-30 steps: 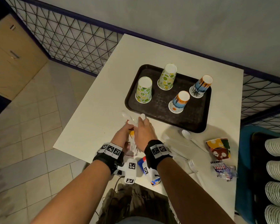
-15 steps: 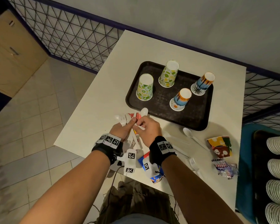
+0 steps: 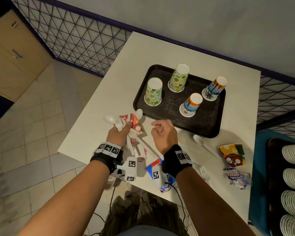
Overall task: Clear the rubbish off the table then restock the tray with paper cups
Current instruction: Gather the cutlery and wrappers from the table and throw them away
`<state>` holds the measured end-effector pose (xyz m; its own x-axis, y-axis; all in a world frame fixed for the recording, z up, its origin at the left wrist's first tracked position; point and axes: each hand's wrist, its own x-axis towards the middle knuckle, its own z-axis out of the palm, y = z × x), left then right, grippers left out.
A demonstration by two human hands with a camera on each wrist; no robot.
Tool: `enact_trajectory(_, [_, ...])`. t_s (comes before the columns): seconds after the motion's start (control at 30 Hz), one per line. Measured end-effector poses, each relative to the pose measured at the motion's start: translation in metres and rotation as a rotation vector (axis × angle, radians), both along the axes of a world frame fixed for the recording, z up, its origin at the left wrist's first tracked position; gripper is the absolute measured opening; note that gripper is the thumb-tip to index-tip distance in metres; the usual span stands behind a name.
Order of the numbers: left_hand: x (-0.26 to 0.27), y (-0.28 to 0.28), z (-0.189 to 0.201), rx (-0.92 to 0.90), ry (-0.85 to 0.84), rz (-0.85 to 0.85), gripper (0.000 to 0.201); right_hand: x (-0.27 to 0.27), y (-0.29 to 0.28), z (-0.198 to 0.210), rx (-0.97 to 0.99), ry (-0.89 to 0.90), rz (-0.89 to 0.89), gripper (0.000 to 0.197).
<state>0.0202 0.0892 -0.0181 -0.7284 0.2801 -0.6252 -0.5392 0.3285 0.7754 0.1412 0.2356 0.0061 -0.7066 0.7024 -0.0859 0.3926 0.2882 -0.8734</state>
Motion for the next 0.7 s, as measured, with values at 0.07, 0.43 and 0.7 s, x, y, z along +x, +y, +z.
enact_trajectory(0.07, [-0.005, -0.009, -0.002, -0.001, 0.042, 0.015, 0.075, 0.006, -0.002, -0.009, 0.010, -0.210, 0.102, 0.026])
enact_trajectory(0.43, [0.007, -0.027, 0.003, 0.090, 0.027, -0.038, 0.033, 0.013, -0.023, -0.034, 0.219, -0.715, 0.571, 0.019])
enact_trajectory(0.7, [0.017, -0.022, 0.002, 0.127, 0.017, -0.120, 0.039, 0.001, 0.011, 0.045, -0.372, -0.061, 0.055, 0.010])
